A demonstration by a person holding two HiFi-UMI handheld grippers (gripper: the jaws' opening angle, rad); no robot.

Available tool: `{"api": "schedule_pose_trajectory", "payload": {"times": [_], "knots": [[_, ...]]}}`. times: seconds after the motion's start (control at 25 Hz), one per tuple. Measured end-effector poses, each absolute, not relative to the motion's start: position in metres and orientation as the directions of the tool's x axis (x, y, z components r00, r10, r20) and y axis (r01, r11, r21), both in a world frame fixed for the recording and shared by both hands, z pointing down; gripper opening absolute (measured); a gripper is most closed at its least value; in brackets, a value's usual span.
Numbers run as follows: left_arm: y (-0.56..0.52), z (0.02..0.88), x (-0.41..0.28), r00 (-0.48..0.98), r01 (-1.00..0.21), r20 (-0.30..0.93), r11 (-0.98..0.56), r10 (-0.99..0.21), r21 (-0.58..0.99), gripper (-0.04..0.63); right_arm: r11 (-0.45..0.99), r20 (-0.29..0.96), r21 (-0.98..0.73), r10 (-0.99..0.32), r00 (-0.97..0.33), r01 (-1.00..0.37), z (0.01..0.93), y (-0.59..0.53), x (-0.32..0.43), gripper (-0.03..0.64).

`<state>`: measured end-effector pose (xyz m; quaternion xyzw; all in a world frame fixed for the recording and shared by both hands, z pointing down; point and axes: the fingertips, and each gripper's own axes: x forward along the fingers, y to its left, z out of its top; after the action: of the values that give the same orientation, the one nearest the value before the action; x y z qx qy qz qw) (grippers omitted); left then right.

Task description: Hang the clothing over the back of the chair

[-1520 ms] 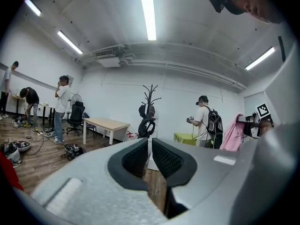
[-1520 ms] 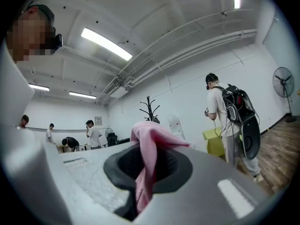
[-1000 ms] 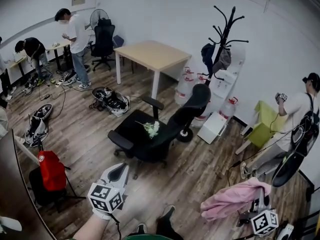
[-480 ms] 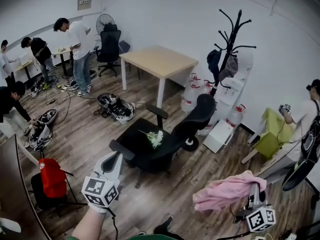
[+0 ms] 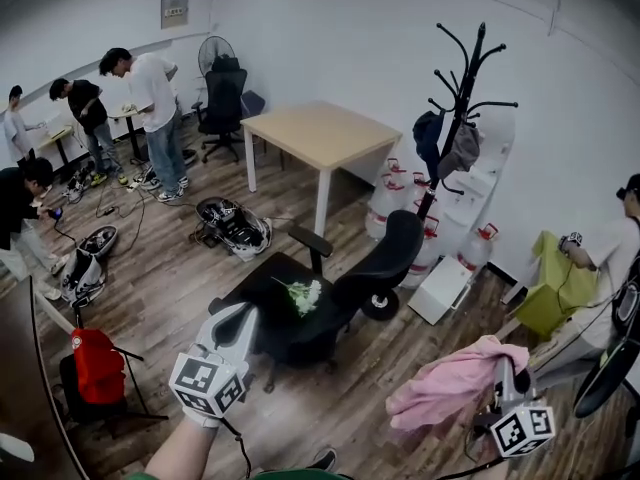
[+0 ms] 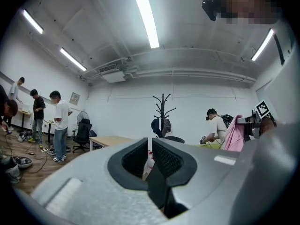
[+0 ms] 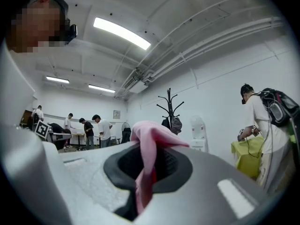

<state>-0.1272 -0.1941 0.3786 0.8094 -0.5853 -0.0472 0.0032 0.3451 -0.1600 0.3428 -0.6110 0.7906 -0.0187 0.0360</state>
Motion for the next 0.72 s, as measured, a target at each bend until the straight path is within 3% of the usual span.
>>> {"api": "schedule_pose_trajectory", "payload": {"times": [0.28,0.72], "knots": [[-0.230,0.384,-0.112,0.270,-0.960,-0.046,-0.272,-0.962,0.062,0.037,0.379,0.051,0.066,-0.925,-0.376,-0.923,0.334,-0.236,0.346,0.023],[-0.297,0.392,-0.133,0.306,-0.950,-0.017,-0.307,-0.952,0.058,0.037,0.376,0.162,0.273,-0.925,-0.343,-0.885,0.306,-0.345,0.317,0.023]]}}
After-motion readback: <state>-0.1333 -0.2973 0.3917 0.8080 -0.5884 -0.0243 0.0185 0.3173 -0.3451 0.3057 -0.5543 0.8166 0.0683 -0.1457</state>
